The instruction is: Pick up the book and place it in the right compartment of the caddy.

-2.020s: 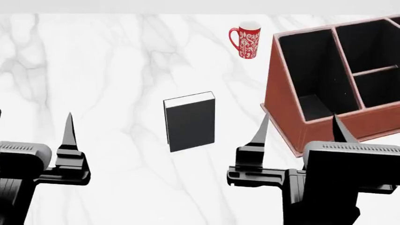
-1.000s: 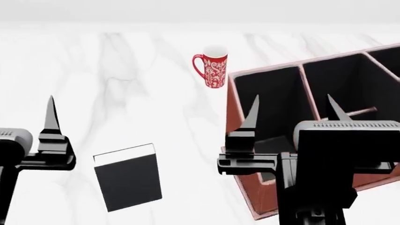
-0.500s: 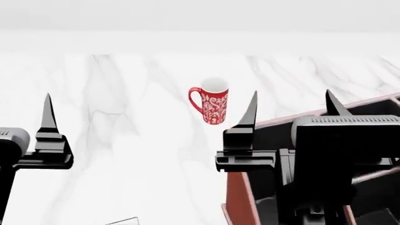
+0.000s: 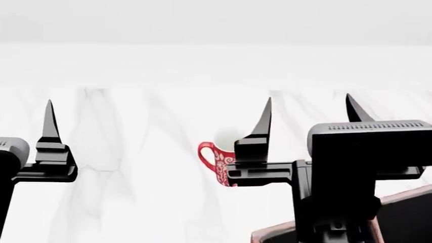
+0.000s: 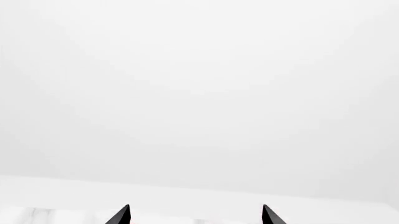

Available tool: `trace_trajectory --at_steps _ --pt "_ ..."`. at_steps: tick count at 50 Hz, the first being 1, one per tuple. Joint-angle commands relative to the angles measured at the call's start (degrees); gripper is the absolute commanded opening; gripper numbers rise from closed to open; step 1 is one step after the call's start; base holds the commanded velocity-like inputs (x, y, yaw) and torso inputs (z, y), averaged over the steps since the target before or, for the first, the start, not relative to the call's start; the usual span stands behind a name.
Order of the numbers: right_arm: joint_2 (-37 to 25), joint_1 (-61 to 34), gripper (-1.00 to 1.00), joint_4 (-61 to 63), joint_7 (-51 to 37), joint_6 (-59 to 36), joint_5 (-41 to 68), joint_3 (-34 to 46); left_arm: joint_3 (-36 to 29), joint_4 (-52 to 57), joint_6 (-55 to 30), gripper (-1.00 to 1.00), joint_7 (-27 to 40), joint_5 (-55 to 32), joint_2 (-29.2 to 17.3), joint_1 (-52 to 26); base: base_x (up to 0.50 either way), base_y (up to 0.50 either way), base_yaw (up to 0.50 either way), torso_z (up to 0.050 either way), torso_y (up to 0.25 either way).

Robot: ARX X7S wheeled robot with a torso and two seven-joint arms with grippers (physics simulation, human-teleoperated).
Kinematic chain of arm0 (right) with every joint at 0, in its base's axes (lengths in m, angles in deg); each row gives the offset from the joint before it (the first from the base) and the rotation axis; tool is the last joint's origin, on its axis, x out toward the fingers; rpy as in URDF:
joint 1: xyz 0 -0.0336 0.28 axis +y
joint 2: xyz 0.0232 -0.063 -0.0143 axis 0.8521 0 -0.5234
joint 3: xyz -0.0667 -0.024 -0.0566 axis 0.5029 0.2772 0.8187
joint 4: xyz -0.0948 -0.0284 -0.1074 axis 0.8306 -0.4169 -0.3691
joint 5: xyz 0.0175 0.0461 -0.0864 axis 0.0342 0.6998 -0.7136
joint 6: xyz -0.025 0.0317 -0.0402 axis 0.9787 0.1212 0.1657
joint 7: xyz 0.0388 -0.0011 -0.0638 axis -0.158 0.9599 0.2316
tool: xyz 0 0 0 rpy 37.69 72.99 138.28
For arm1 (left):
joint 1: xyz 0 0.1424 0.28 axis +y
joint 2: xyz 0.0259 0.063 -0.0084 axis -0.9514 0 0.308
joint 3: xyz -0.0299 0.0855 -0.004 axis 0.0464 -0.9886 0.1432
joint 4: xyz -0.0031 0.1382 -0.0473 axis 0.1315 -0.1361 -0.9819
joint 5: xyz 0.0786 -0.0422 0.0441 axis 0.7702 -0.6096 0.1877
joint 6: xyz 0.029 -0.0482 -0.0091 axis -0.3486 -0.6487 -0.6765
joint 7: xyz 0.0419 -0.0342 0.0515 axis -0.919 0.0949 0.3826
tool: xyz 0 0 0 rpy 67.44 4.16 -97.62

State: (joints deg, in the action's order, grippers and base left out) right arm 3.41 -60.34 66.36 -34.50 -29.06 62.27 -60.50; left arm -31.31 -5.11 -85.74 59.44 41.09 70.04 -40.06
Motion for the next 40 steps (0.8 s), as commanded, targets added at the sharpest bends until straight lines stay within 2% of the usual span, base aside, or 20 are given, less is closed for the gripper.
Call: trace_trajectory --at_steps 1,15,23,30,34,35,40 --pt "0.0 -0.1 1.00 0.3 0.3 -0.2 1.1 -0.1 0.0 0.2 0.0 1.00 0.4 -0.4 -0.3 0.1 0.50 0.00 0.00 0.000 0.000" --pt "-0.1 -0.2 1.00 -0.3 -1.0 -0.6 0.9 0.1 0.6 0.1 -0.4 1.00 1.2 -0.7 -0.5 -0.3 0.03 0.00 0.00 0.000 0.001" --pt "0.2 -1.0 1.00 -0.5 -1.7 -3.1 1.6 -0.8 7.8 1.8 -5.4 1.00 4.0 0.1 -2.9 -2.9 0.00 0.00 0.00 0.000 0.000" --pt "0.3 -1.3 1.00 -1.0 -2.1 -3.6 1.8 -0.3 23.5 5.3 -9.9 1.00 5.3 0.1 -7.2 -1.4 0.00 0.00 0.00 0.000 0.000" --pt "0.3 -1.6 1.00 -0.9 -2.3 -4.2 2.0 -0.1 30.6 7.7 -11.5 1.00 5.2 -0.2 -8.3 0.4 0.00 0.00 0.00 0.000 0.003" --pt "0.3 -1.8 1.00 -0.9 -2.3 -4.5 2.1 -0.1 34.5 9.1 -12.2 1.00 5.0 -0.2 -8.9 1.7 0.00 0.00 0.00 0.000 0.000" --pt "0.4 -2.1 1.00 -0.8 -2.4 -5.0 2.5 -0.2 46.0 11.7 -13.7 1.00 3.4 -0.5 -9.6 5.5 0.00 0.00 0.00 0.000 0.000"
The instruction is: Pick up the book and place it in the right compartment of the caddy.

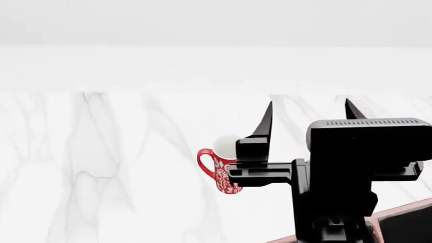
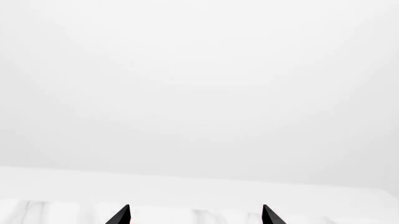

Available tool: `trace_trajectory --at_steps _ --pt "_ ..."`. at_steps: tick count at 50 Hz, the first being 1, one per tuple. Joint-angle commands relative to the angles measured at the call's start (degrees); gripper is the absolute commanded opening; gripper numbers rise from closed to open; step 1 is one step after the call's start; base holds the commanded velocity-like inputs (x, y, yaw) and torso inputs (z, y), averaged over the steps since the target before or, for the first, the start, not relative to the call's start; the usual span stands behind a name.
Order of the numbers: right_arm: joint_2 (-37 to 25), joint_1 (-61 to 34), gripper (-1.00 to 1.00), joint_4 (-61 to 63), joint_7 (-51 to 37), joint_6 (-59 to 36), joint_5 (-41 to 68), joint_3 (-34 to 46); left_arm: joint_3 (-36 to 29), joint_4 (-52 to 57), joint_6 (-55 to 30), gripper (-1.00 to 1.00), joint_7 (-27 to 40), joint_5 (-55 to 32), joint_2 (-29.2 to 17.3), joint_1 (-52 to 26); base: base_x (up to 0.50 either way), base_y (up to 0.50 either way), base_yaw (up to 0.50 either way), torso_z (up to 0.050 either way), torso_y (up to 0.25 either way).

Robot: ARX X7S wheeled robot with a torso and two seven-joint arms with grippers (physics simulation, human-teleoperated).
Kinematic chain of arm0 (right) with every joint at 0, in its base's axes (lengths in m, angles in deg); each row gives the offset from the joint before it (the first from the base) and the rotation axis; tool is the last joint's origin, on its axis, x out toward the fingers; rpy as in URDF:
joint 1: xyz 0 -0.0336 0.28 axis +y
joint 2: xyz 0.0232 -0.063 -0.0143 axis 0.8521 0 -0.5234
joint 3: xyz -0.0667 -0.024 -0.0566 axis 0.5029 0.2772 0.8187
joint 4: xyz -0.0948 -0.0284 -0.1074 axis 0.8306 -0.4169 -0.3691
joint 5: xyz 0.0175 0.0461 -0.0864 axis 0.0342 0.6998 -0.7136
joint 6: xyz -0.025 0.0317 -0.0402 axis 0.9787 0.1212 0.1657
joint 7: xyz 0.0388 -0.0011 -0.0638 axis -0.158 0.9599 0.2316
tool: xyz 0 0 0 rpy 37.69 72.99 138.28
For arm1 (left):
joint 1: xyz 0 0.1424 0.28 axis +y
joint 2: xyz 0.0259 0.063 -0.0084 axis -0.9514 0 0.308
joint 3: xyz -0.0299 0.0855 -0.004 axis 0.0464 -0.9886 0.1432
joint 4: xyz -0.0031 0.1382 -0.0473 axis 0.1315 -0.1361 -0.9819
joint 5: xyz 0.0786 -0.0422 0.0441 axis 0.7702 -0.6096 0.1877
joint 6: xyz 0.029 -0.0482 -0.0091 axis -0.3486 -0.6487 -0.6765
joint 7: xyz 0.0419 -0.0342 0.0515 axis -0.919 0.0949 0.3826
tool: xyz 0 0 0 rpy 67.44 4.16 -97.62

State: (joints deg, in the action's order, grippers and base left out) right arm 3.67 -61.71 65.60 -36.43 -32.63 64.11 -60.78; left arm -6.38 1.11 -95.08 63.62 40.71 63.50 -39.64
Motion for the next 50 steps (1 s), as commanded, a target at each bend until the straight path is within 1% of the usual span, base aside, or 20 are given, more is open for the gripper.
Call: trace_trajectory --at_steps 1,5,9,11,16,19,27,30,32,34,37,38,41,42,44,46,47,48,49,50 --pt "0.2 -0.8 1.00 0.0 -0.5 -1.5 0.8 -0.1 23.6 6.0 -4.5 1.00 -1.4 -0.3 -3.1 5.9 0.00 0.00 0.00 0.000 0.000" --pt "0.4 -1.0 1.00 0.7 -0.6 -2.5 1.5 -0.9 33.8 7.9 -5.6 1.00 -4.0 -0.6 -3.7 9.4 0.00 0.00 0.00 0.000 0.000" --pt "0.5 -1.0 1.00 1.0 -0.7 -2.9 1.9 -1.3 38.6 8.6 -6.1 1.00 -5.5 -0.6 -4.0 11.5 0.00 0.00 0.00 0.000 0.000" --pt "0.7 -0.9 1.00 0.8 -0.7 -2.9 2.1 -1.6 42.9 8.7 -6.3 1.00 -6.9 -1.0 -4.1 12.4 0.00 0.00 0.00 0.000 0.000" --pt "1.0 -1.3 1.00 1.1 -0.8 -4.0 3.0 -2.7 49.0 7.7 -5.7 1.00 -8.8 -1.4 -3.9 13.7 0.00 0.00 0.00 0.000 0.000" --pt "1.6 -1.9 1.00 1.4 -0.8 -5.3 4.0 -3.9 51.4 6.9 -5.2 1.00 -9.7 -1.6 -3.8 14.3 0.00 0.00 0.00 0.000 0.000" --pt "1.8 -2.7 1.00 1.5 -0.2 -7.1 5.7 -4.1 50.7 7.3 -5.7 1.00 -9.2 -1.4 -4.1 14.1 0.00 0.00 0.00 0.000 0.000" --pt "3.5 -3.4 1.00 1.0 1.1 -9.8 8.7 -6.8 50.3 7.2 -5.5 1.00 -9.2 -1.4 -4.0 14.2 0.00 0.00 0.00 0.000 0.000" --pt "3.8 -4.2 1.00 0.7 1.8 -11.6 10.0 -7.3 49.9 7.1 -5.4 1.00 -9.1 -1.3 -4.0 14.3 0.00 0.00 0.00 0.000 0.000" --pt "3.9 -6.9 1.00 0.5 0.9 -13.4 10.1 -7.2 49.9 7.2 -5.7 1.00 -9.0 -1.3 -4.1 14.1 0.00 0.00 0.00 0.000 0.000" --pt "3.3 -9.6 1.00 0.5 0.2 -13.4 9.5 -6.3 49.6 7.1 -5.8 1.00 -8.9 -1.3 -4.1 14.1 0.00 0.00 0.00 0.000 0.000" --pt "3.9 -13.2 1.00 0.5 0.1 -18.2 11.0 -7.1 49.5 7.1 -5.8 1.00 -8.8 -1.3 -4.1 14.1 0.00 0.00 0.00 0.000 0.000" --pt "4.5 -19.1 1.00 0.0 -0.2 -25.0 12.9 -7.7 49.6 7.2 -6.0 1.00 -8.9 -1.4 -4.3 14.0 0.00 0.00 0.00 0.000 0.000" --pt "4.7 -22.3 1.00 -2.0 -1.8 -27.2 15.5 -8.7 49.6 7.3 -6.0 1.00 -8.9 -1.4 -4.4 14.0 0.00 0.00 0.00 0.000 0.000" --pt "1.6 -25.8 1.00 -7.6 -9.6 -27.2 32.0 -9.3 49.8 7.5 -6.4 1.00 -9.0 -1.5 -4.7 13.9 0.00 0.00 0.00 0.000 0.000" --pt "-2.5 -31.6 1.00 -16.9 -24.7 -27.2 49.2 -7.8 50.1 7.6 -6.8 1.00 -9.1 -1.6 -5.0 13.7 0.00 0.00 0.00 0.000 0.000" --pt "-3.2 -34.8 1.00 -19.7 -29.8 -27.1 57.8 -7.4 50.2 7.7 -7.0 1.00 -9.1 -1.6 -5.2 13.6 0.00 0.00 0.00 0.000 0.000" --pt "-4.7 -36.4 1.00 -22.8 -34.0 -27.1 65.0 -5.3 50.2 7.8 -7.1 1.00 -9.1 -1.6 -5.3 13.6 0.00 0.00 0.00 0.000 0.000" --pt "-4.5 -38.5 1.00 -25.1 -36.7 -26.5 68.2 -5.8 50.2 8.0 -7.2 1.00 -9.1 -1.7 -5.4 13.5 0.00 0.00 0.00 0.000 0.000" --pt "-5.1 -39.7 1.00 -27.5 -38.9 -26.7 72.1 -4.6 50.2 8.1 -7.3 1.00 -9.0 -1.7 -5.4 13.4 0.00 0.00 0.00 0.000 0.000"
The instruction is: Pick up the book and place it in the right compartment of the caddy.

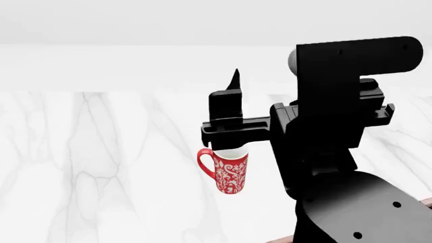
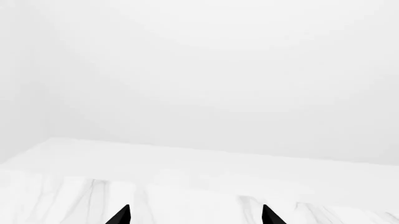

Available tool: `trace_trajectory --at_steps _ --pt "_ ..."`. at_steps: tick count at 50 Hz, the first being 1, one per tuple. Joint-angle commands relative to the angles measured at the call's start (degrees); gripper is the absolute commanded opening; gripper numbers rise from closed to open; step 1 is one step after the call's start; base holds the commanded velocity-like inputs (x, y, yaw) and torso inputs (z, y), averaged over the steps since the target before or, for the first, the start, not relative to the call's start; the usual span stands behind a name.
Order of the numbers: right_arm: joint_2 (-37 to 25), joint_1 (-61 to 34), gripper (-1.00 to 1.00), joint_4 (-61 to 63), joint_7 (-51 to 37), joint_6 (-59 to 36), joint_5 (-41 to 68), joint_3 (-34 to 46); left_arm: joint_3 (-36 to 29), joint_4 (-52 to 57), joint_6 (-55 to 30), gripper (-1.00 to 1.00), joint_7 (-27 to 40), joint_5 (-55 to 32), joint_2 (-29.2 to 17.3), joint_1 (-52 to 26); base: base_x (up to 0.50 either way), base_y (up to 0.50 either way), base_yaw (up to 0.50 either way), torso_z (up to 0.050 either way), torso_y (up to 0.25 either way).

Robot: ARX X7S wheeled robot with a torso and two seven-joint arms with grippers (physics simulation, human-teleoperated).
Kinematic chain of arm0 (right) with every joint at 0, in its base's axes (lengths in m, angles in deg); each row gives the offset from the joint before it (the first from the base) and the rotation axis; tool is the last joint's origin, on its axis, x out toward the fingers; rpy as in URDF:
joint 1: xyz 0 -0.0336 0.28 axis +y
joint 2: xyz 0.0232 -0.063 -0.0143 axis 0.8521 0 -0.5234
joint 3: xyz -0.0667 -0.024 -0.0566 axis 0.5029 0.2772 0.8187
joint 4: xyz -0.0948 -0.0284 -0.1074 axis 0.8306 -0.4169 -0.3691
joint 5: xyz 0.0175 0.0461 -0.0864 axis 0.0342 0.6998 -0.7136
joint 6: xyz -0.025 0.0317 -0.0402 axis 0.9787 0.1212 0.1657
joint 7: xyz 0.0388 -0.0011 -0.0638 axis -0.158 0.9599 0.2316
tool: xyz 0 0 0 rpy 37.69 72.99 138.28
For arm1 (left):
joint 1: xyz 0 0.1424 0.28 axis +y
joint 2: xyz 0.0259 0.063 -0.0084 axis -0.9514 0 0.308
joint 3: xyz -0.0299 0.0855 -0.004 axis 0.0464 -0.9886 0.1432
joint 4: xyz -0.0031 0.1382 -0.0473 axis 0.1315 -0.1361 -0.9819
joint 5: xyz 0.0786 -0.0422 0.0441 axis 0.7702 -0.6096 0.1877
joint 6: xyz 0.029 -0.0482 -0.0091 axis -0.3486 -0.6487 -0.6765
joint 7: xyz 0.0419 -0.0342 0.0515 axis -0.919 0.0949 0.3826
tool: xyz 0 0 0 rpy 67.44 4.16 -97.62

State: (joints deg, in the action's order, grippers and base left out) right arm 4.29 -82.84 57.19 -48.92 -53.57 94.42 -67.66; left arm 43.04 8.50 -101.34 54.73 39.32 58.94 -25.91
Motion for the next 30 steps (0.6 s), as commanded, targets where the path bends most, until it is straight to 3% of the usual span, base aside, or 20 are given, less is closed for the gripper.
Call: trace_trajectory --at_steps 1,8,9,12,19,22,30 --pt "-6.4 -19.7 1.00 -20.2 -26.4 -5.7 44.4 3.7 0.7 0.7 -1.1 1.00 -0.2 -0.3 -0.9 -0.3 0.00 0.00 0.00 0.000 0.000" --pt "-9.3 -24.7 1.00 -24.4 -24.4 -4.7 50.1 11.7 1.2 1.0 -1.7 1.00 -0.3 -0.5 -1.3 -0.5 0.00 0.00 0.00 0.000 0.000" --pt "-9.9 -26.3 1.00 -29.2 -27.7 -4.0 56.0 14.5 1.6 1.3 -2.1 1.00 -0.4 -0.7 -1.5 -0.8 0.00 0.00 0.00 0.000 0.000" --pt "-9.7 -27.1 1.00 -29.7 -24.9 -3.8 58.8 15.3 1.2 1.2 -1.8 1.00 -0.2 -0.5 -1.3 -0.6 0.00 0.00 0.00 0.000 0.000" --pt "-8.9 -28.4 1.00 -29.1 -18.0 -4.0 55.6 17.0 0.9 1.2 -1.8 1.00 -0.1 -0.5 -1.4 -0.6 0.00 0.00 0.00 0.000 0.000" --pt "-9.4 -29.5 1.00 -32.0 -20.2 -2.4 63.8 20.3 0.7 1.1 -1.6 1.00 -0.1 -0.5 -1.3 -0.6 0.00 0.00 0.00 0.000 0.000" --pt "-9.4 -30.5 1.00 -29.2 -12.0 -5.6 62.3 25.7 0.3 0.8 -1.4 1.00 0.1 -0.3 -1.1 -0.4 0.00 0.00 0.00 0.000 0.000"
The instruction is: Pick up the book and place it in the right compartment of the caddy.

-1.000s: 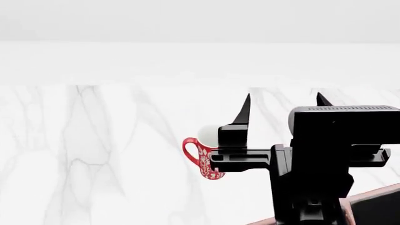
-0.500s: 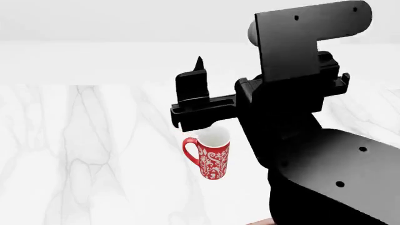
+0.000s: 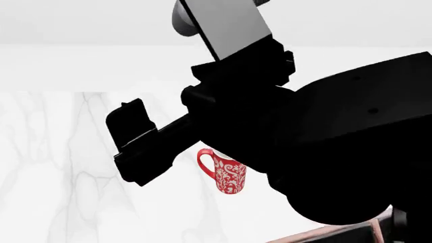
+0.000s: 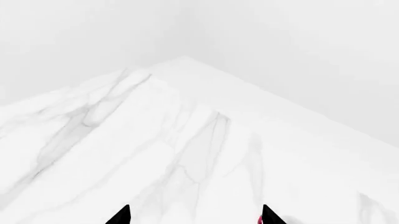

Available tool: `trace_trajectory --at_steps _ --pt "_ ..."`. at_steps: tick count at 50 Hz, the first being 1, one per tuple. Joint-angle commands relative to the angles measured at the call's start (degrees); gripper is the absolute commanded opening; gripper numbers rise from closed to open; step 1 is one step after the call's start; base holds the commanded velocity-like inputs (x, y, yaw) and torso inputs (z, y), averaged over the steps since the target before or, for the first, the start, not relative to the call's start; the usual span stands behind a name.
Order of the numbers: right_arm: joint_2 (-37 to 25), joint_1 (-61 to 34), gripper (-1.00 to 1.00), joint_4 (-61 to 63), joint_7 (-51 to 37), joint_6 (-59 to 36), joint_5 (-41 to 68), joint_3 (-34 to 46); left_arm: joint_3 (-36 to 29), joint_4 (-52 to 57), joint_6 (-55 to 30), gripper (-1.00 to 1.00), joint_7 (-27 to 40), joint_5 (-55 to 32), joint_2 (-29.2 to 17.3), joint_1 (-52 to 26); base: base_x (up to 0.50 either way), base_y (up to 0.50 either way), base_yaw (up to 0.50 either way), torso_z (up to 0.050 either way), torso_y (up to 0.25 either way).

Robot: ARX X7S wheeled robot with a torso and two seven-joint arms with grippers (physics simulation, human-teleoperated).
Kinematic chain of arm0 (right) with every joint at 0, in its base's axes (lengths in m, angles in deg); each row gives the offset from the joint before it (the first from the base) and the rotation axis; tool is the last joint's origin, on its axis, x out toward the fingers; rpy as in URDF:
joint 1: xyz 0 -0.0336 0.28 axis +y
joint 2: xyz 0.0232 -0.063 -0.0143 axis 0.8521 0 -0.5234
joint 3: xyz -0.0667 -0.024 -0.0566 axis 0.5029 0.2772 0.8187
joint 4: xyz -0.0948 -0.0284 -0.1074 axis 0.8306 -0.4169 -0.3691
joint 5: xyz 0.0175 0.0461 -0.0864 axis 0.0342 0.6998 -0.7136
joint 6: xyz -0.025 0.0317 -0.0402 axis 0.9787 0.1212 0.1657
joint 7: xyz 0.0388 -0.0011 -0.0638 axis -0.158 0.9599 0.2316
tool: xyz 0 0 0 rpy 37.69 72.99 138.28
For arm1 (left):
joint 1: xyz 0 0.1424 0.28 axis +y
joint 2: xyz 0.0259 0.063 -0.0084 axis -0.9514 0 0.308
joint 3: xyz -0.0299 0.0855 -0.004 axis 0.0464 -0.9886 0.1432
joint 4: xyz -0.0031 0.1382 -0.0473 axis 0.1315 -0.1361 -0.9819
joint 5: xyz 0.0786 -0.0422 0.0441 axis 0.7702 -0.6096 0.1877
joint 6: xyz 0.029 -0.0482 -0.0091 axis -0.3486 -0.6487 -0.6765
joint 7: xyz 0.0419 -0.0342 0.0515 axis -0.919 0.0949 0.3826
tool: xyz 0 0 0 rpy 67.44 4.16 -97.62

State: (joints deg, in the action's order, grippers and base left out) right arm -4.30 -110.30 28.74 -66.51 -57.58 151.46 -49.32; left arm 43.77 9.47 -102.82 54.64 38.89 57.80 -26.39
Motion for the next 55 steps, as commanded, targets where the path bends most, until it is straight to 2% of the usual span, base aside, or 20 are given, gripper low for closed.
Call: trace_trajectory --at_steps 1,10,20,39,45,55 --pt "-1.0 -3.2 1.00 -1.3 5.8 -1.1 7.1 8.6 -0.5 -0.1 0.0 1.00 0.2 0.1 0.1 0.2 0.00 0.00 0.00 0.000 0.000" --pt "-1.3 -1.7 1.00 8.6 15.1 -1.2 5.0 14.3 -1.0 -0.2 0.1 1.00 0.4 0.3 0.0 0.4 0.00 0.00 0.00 0.000 0.000" --pt "-1.2 0.7 1.00 18.8 17.2 0.1 9.5 20.3 -1.4 -0.1 0.0 1.00 0.6 0.4 -0.2 0.5 0.00 0.00 0.00 0.000 0.000" --pt "-2.6 -0.4 1.00 21.4 20.4 1.9 8.8 20.8 -1.3 0.6 -1.0 1.00 0.5 0.1 -0.7 0.1 0.00 0.00 0.00 0.000 0.000" --pt "-3.0 -1.4 1.00 22.5 19.9 3.2 11.5 22.8 -1.0 0.7 -1.1 1.00 0.4 0.1 -0.8 0.1 0.00 0.00 0.00 0.000 0.000" --pt "-1.4 3.7 1.00 24.9 23.1 1.4 8.4 25.4 -1.0 0.8 -1.5 1.00 0.5 0.0 -1.0 0.0 0.00 0.00 0.00 0.000 0.000"
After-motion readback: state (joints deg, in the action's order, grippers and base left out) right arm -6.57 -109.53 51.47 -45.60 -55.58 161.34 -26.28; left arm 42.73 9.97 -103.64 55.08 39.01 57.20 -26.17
